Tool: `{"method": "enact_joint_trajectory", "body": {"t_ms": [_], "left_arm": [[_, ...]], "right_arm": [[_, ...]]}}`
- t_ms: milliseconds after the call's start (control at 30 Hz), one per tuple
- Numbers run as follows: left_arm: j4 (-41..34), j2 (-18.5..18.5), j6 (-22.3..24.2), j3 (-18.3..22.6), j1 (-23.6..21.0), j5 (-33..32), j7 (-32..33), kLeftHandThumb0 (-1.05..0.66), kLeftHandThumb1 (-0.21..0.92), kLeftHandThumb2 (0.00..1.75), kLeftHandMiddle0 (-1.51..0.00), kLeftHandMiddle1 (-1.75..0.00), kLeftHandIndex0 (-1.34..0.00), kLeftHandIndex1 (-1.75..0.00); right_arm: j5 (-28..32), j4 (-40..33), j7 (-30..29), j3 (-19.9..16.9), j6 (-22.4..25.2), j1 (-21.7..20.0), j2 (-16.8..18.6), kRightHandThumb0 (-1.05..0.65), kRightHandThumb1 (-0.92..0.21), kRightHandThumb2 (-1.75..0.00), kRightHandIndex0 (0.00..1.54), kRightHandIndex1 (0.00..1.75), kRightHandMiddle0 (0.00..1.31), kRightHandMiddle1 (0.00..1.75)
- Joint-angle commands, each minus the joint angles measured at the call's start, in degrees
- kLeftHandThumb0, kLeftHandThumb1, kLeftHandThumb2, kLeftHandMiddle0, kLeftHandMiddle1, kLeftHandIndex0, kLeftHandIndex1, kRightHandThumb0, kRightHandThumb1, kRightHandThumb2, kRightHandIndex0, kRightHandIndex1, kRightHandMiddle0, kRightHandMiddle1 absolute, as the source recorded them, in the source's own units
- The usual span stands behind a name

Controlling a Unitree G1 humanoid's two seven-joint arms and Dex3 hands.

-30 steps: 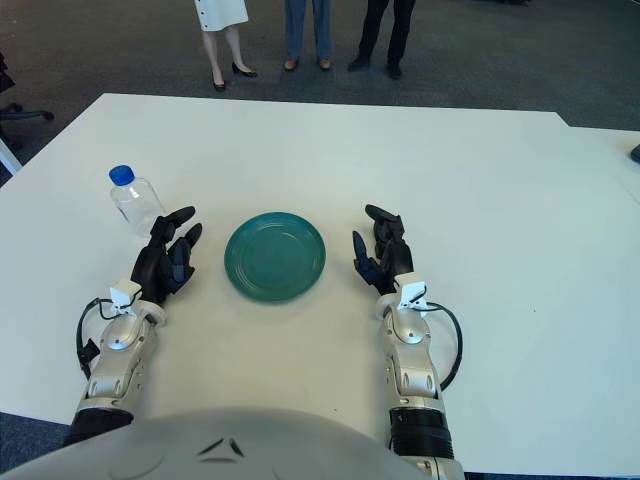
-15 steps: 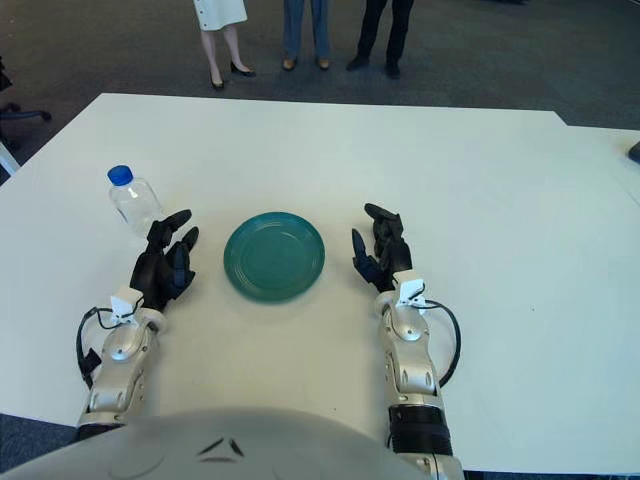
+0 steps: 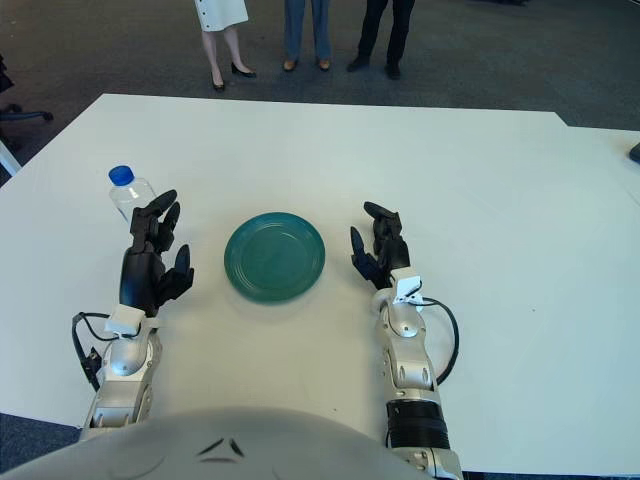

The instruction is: Put the bottle into the plate.

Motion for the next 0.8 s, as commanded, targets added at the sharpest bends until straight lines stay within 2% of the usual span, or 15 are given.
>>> {"method": "enact_joint_trajectory", "body": {"t_ms": [0,100,200,467,767], "left_arm": [[0.75,0.47,-1.24,0.35,-0.15,3.91,2.92,-1.03,0.92,0.53,-0.05,0.0,0.0,-0.18],[1.97,0.55,-2.64,0.71,-0.39,7.16,5.71,-1.04,0.92,0.54,-0.02,0.0,0.0,-0.06],[3.48,0.73,-3.96,0.92,-0.72,9.71,8.48,-1.05,0.92,0.58,0.0,0.0,0.0,-0.02],[4.72,0.07,-4.83,-0.14,-1.49,11.95,12.36,-1.05,0.92,0.78,0.0,0.0,0.0,0.0],[0.49,-1.98,-2.52,-2.65,-0.42,13.72,13.18,-1.05,0.92,0.81,0.0,0.0,0.0,0.0]], "right_arm": [[-0.35,2.65,-0.3,0.21,1.23,0.28,0.36,-0.54,-0.92,-0.48,0.56,0.04,0.0,0.87],[-0.53,3.56,-0.36,0.38,0.88,-0.11,0.38,-0.54,-0.92,-0.49,0.56,0.04,0.0,0.87],[-0.74,4.52,-0.37,0.52,0.42,-0.52,0.37,-0.55,-0.92,-0.49,0.56,0.04,0.02,0.89],[-1.47,6.81,-0.54,0.98,0.01,-1.66,0.52,-0.54,-0.92,-0.5,0.57,0.04,0.0,0.9],[-2.29,9.12,-1.4,1.53,0.0,-2.89,0.7,-0.52,-0.92,-0.5,0.58,0.05,0.0,0.88]]}}
